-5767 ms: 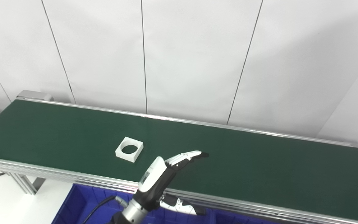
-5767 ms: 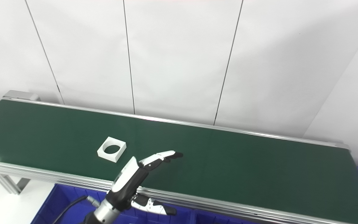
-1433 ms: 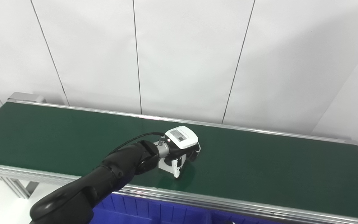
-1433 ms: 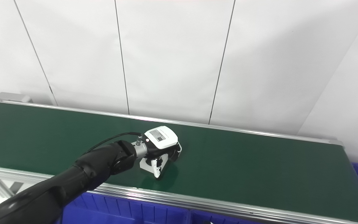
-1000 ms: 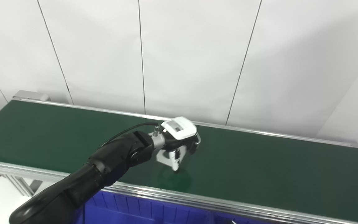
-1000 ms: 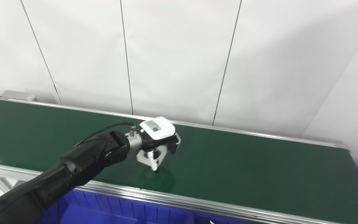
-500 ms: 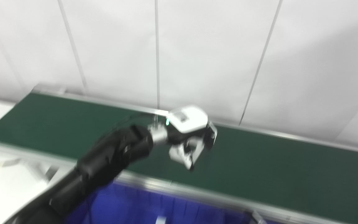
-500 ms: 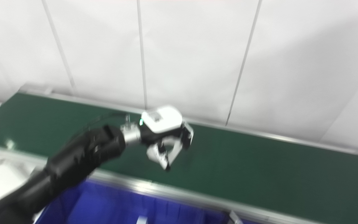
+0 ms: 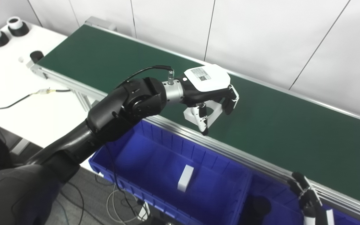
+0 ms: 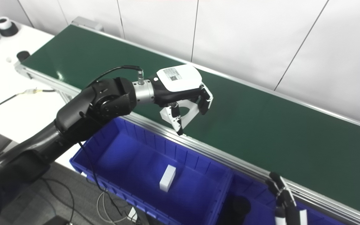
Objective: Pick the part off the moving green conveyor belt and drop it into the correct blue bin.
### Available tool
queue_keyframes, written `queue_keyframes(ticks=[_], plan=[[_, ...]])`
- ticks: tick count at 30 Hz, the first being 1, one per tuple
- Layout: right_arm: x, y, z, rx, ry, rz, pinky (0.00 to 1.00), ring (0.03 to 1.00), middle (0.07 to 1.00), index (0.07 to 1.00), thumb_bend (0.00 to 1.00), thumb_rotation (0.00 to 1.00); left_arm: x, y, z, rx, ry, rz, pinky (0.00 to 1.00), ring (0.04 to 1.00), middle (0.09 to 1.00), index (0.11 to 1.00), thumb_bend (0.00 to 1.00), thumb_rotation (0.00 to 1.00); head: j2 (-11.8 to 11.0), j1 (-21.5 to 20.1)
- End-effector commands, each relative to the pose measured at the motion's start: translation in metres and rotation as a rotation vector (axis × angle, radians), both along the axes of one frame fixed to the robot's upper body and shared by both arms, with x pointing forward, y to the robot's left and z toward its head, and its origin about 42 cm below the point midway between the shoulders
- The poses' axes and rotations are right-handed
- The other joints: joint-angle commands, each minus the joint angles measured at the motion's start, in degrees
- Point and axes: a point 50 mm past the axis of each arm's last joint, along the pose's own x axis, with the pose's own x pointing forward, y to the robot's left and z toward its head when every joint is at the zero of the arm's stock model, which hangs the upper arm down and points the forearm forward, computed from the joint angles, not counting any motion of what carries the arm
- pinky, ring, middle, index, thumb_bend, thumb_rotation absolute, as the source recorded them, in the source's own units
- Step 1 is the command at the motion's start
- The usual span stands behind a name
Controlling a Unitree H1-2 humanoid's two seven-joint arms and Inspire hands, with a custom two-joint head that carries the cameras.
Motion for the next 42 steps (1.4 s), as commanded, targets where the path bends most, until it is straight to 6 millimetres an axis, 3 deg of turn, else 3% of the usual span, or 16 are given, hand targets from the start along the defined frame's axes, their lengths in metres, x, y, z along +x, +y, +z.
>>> queue_keyframes(ticks=[1, 9, 20, 30, 37, 42], plan=[[0.009, -0.001, 0.016, 0.03, -0.085, 0.018, 0.83, 0.804, 0.867, 0.853, 0.72, 0.97, -0.002, 0.014, 0.019, 0.001, -0.067, 0.012, 0.38, 0.415, 0.51, 0.516, 0.5, 0.0, 0.2, 1.0], [0.007, -0.005, 0.014, 0.05, -0.078, 0.015, 0.87, 0.82, 0.866, 0.854, 0.78, 0.96, -0.022, 0.034, 0.01, 0.036, -0.027, 0.084, 0.38, 0.415, 0.52, 0.51, 0.5, 0.0, -0.8, 2.3], [0.003, -0.004, 0.014, 0.067, -0.076, 0.025, 0.9, 0.833, 0.878, 0.865, 0.71, 0.94, -0.057, 0.057, -0.04, -0.138, 0.122, 0.304, 0.39, 0.418, 0.513, 0.513, 0.5, 0.0, -1.3, 0.4], [0.001, -0.001, 0.017, 0.066, -0.085, 0.021, 0.88, 0.838, 0.87, 0.861, 0.75, 0.94, -0.088, 0.058, -0.094, -0.203, 0.22, 0.497, 0.44, 0.427, 0.513, 0.505, 0.5, 0.0, -1.4, 0.1], [0.004, 0.002, 0.015, 0.07, -0.083, 0.034, 0.89, 0.835, 0.877, 0.868, 0.69, 0.94, -0.086, 0.057, -0.143, -0.206, 0.139, 0.609, 0.4, 0.424, 0.52, 0.505, 0.5, 0.0, -1.8, -0.7], [0.005, 0.003, 0.015, 0.078, -0.084, 0.029, 0.89, 0.842, 0.88, 0.866, 0.71, 0.93, -0.08, 0.057, -0.164, -0.194, 0.122, 0.622, 0.39, 0.421, 0.525, 0.511, 0.5, 0.0, -2.0, -0.9]])
